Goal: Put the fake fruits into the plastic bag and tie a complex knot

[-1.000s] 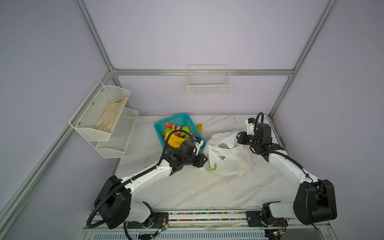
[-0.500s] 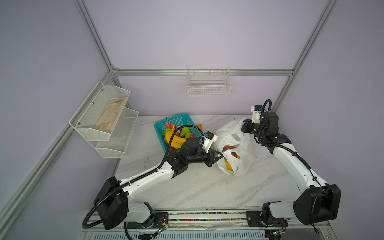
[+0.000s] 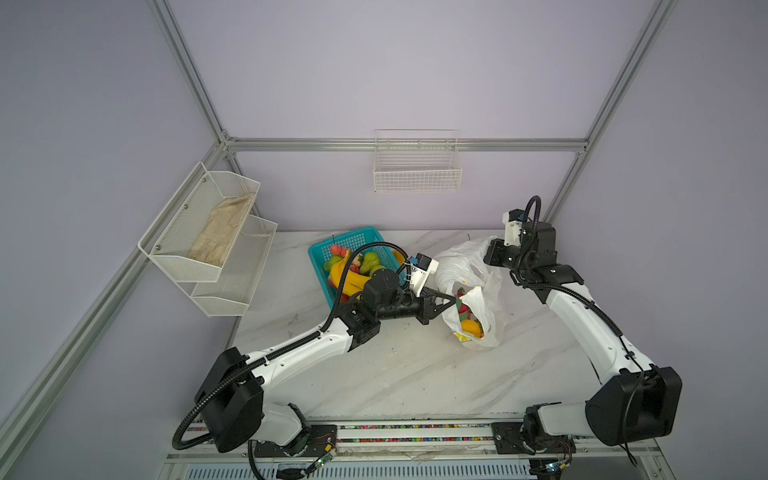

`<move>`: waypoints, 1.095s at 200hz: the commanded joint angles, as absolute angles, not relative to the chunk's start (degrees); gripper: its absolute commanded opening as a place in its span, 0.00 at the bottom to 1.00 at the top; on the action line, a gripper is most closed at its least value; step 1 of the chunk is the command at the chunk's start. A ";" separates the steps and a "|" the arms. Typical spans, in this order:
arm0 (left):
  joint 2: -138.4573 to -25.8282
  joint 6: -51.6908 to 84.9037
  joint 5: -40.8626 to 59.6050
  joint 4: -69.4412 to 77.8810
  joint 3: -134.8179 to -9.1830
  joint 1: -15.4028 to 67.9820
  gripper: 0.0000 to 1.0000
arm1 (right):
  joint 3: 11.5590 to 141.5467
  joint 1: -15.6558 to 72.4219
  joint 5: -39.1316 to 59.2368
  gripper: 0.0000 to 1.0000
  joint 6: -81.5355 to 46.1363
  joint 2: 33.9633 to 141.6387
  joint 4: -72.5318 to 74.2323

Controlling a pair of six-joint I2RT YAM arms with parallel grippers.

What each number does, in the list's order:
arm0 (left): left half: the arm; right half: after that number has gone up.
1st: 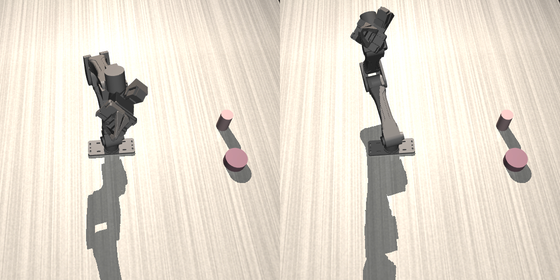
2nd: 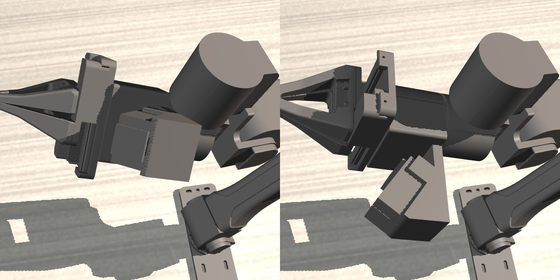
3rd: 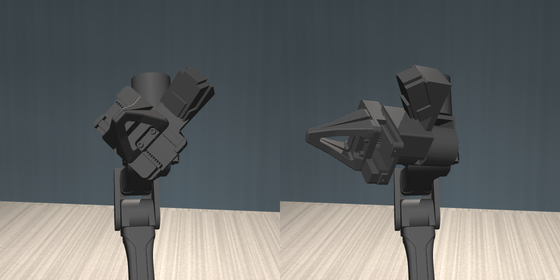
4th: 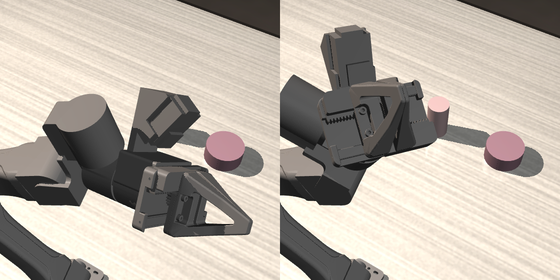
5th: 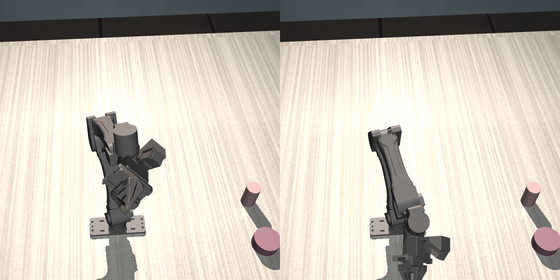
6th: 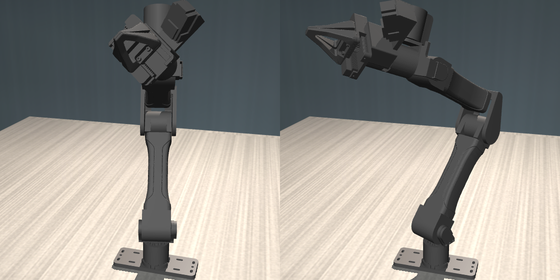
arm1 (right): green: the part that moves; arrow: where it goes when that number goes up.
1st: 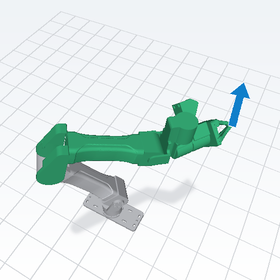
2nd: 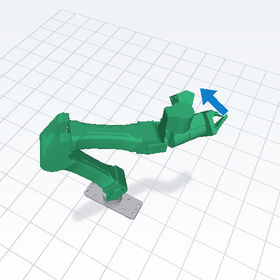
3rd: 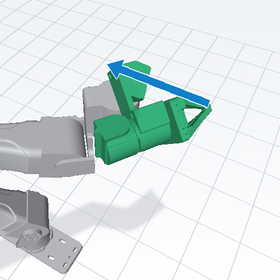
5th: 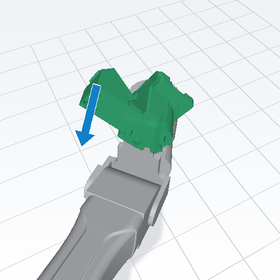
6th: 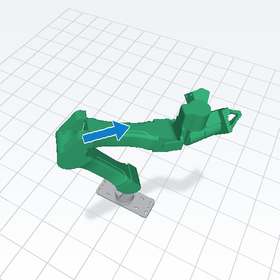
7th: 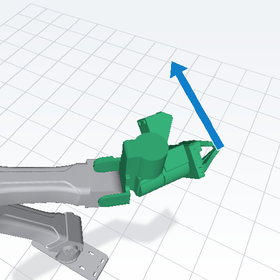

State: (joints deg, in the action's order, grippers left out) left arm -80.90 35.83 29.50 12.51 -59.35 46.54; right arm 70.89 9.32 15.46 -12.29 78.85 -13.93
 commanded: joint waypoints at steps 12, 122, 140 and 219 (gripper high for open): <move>-79.57 34.63 33.15 16.50 -60.56 47.22 0.00 | 73.61 9.46 20.81 0.00 -14.03 82.78 -8.04; -84.40 34.05 28.70 22.26 -59.01 49.67 0.00 | 86.71 18.92 35.04 0.01 -16.35 101.20 -2.90; -83.83 32.89 27.13 21.83 -58.52 49.66 0.00 | 87.57 19.86 35.23 0.02 -16.53 102.49 -2.12; -72.29 33.34 13.60 12.63 -51.09 42.16 0.00 | 95.20 28.53 35.27 0.01 -19.95 111.30 -0.08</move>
State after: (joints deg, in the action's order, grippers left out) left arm -78.83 33.67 18.70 12.71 -55.35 44.71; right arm 90.96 25.26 34.35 -18.28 109.43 -3.01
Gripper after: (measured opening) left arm 0.048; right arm 0.048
